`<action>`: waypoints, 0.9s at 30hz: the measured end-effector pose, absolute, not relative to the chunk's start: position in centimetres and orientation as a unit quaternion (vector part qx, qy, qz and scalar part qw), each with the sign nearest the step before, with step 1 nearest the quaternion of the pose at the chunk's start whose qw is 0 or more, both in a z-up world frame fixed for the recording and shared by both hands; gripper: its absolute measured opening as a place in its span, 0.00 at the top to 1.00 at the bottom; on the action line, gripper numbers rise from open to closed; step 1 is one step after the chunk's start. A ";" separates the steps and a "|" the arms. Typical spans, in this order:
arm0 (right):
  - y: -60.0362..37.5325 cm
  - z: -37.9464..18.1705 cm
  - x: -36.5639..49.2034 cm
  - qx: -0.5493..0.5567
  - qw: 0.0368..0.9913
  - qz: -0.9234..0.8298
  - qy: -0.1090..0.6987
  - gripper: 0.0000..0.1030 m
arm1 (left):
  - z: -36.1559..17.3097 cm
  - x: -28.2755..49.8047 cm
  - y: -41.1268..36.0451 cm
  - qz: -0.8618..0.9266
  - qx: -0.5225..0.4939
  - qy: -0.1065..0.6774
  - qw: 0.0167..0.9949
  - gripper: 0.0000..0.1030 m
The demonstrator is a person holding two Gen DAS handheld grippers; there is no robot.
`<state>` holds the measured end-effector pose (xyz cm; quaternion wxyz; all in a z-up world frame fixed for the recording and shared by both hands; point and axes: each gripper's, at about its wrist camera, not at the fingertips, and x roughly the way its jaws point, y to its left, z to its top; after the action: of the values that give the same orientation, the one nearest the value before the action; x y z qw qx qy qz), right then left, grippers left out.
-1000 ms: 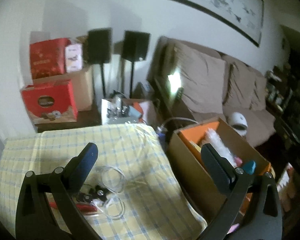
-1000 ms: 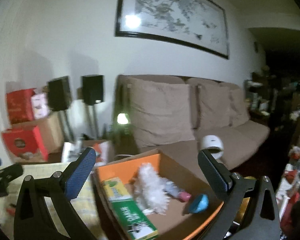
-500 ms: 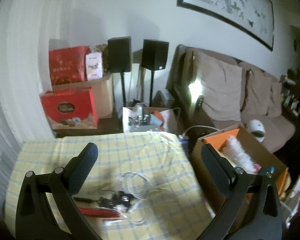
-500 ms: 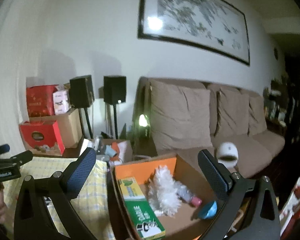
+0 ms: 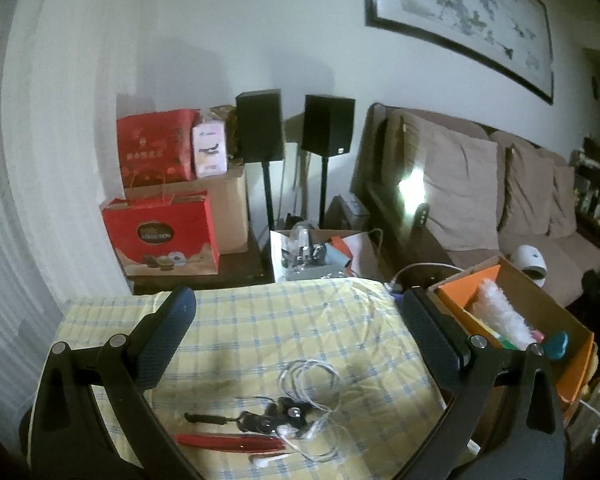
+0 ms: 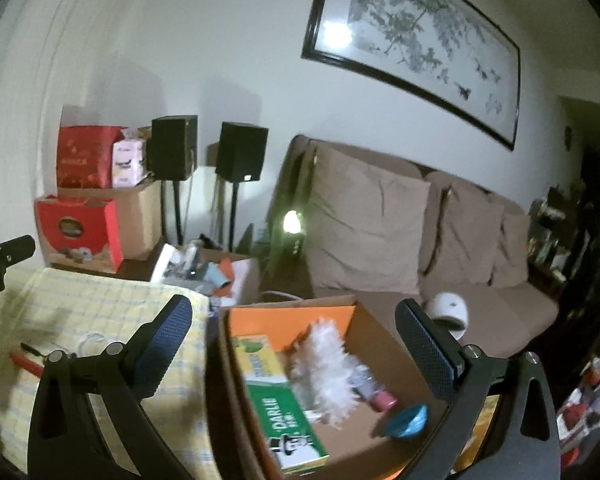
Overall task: Organize objects
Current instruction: 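Withdraw both tools from the box toward the checkered tablecloth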
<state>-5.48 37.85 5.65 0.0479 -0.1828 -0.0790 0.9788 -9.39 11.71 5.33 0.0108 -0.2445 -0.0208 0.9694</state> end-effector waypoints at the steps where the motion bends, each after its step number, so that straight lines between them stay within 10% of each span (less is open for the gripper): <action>1: 37.8 5.5 -5.5 -0.183 0.044 0.979 -0.075 0.01 | 5.2 -9.4 11.3 0.969 -0.245 -0.024 0.013 0.00; 27: 35.7 1.9 -7.8 -0.239 -0.086 0.967 -0.024 0.02 | 2.9 -11.3 0.5 0.950 -0.285 -0.123 0.038 0.00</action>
<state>-7.76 35.66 1.94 -0.0855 -0.2393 -0.0244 0.9669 -11.28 0.47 2.87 0.0375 -0.2846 -0.1234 0.9499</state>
